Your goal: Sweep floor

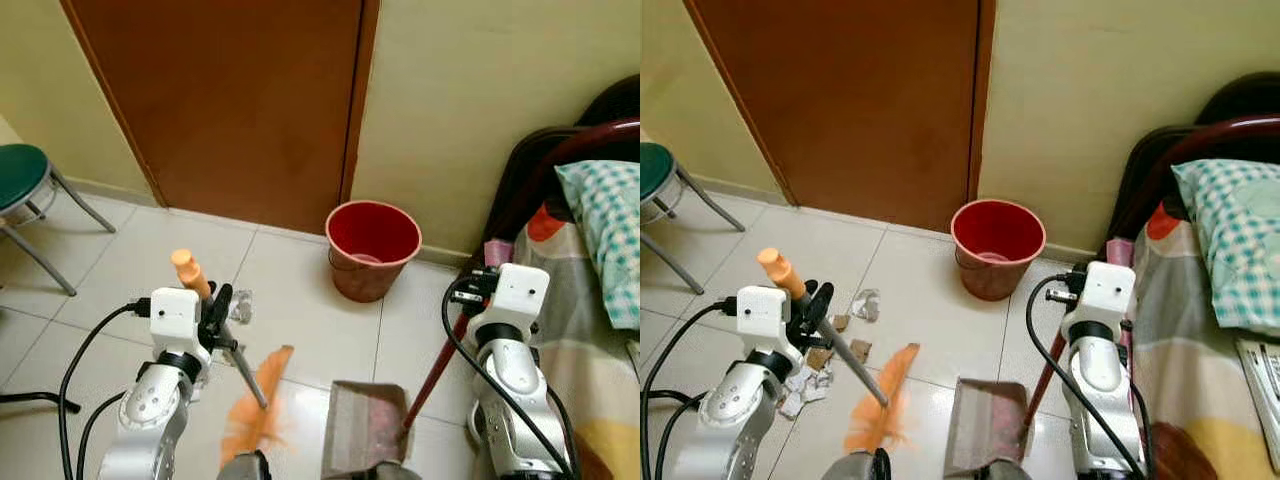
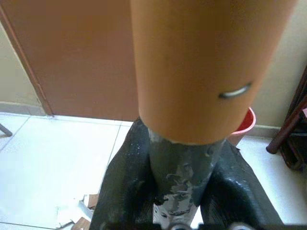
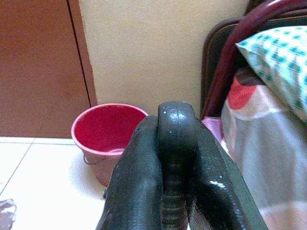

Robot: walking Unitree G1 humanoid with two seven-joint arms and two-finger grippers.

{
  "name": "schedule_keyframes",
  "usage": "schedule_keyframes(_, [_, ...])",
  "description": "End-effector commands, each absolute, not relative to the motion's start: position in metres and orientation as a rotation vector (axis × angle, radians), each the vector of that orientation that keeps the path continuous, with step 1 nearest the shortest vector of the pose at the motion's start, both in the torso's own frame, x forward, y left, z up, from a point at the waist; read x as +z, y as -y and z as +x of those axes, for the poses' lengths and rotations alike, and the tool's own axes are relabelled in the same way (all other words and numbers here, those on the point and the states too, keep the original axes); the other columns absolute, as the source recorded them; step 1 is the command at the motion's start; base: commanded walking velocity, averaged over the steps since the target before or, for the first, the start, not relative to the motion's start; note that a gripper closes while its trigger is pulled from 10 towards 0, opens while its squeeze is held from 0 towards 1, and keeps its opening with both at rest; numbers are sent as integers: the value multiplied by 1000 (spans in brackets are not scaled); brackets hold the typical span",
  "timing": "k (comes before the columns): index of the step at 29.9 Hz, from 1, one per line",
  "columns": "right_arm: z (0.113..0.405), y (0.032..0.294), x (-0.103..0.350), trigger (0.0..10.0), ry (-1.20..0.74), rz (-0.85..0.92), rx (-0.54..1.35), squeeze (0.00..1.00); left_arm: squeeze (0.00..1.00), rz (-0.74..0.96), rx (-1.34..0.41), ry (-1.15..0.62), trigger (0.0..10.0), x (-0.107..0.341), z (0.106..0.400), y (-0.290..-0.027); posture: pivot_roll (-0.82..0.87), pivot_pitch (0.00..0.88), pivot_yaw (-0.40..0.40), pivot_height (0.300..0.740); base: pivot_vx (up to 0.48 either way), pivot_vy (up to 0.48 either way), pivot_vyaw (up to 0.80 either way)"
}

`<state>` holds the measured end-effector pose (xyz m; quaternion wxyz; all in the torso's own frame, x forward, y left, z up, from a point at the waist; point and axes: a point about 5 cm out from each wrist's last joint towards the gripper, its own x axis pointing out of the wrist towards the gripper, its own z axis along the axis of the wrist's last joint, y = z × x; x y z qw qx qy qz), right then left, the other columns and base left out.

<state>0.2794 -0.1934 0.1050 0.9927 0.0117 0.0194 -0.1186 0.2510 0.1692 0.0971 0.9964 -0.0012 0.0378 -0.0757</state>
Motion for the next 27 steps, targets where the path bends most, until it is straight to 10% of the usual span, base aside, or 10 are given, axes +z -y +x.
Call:
schedule_keyframes(1, [281, 196, 110, 10000, -20, 27, -243, 0, 0, 1, -142, -124, 10000, 88, 247, -170, 35, 143, 7, 740, -296, 0, 0])
schedule_keyframes(27, [289, 196, 121, 10000, 44, 37, -283, 0, 0, 3, -155, -117, 10000, 91, 252, -167, 44, 151, 14, 740, -254, 0, 0])
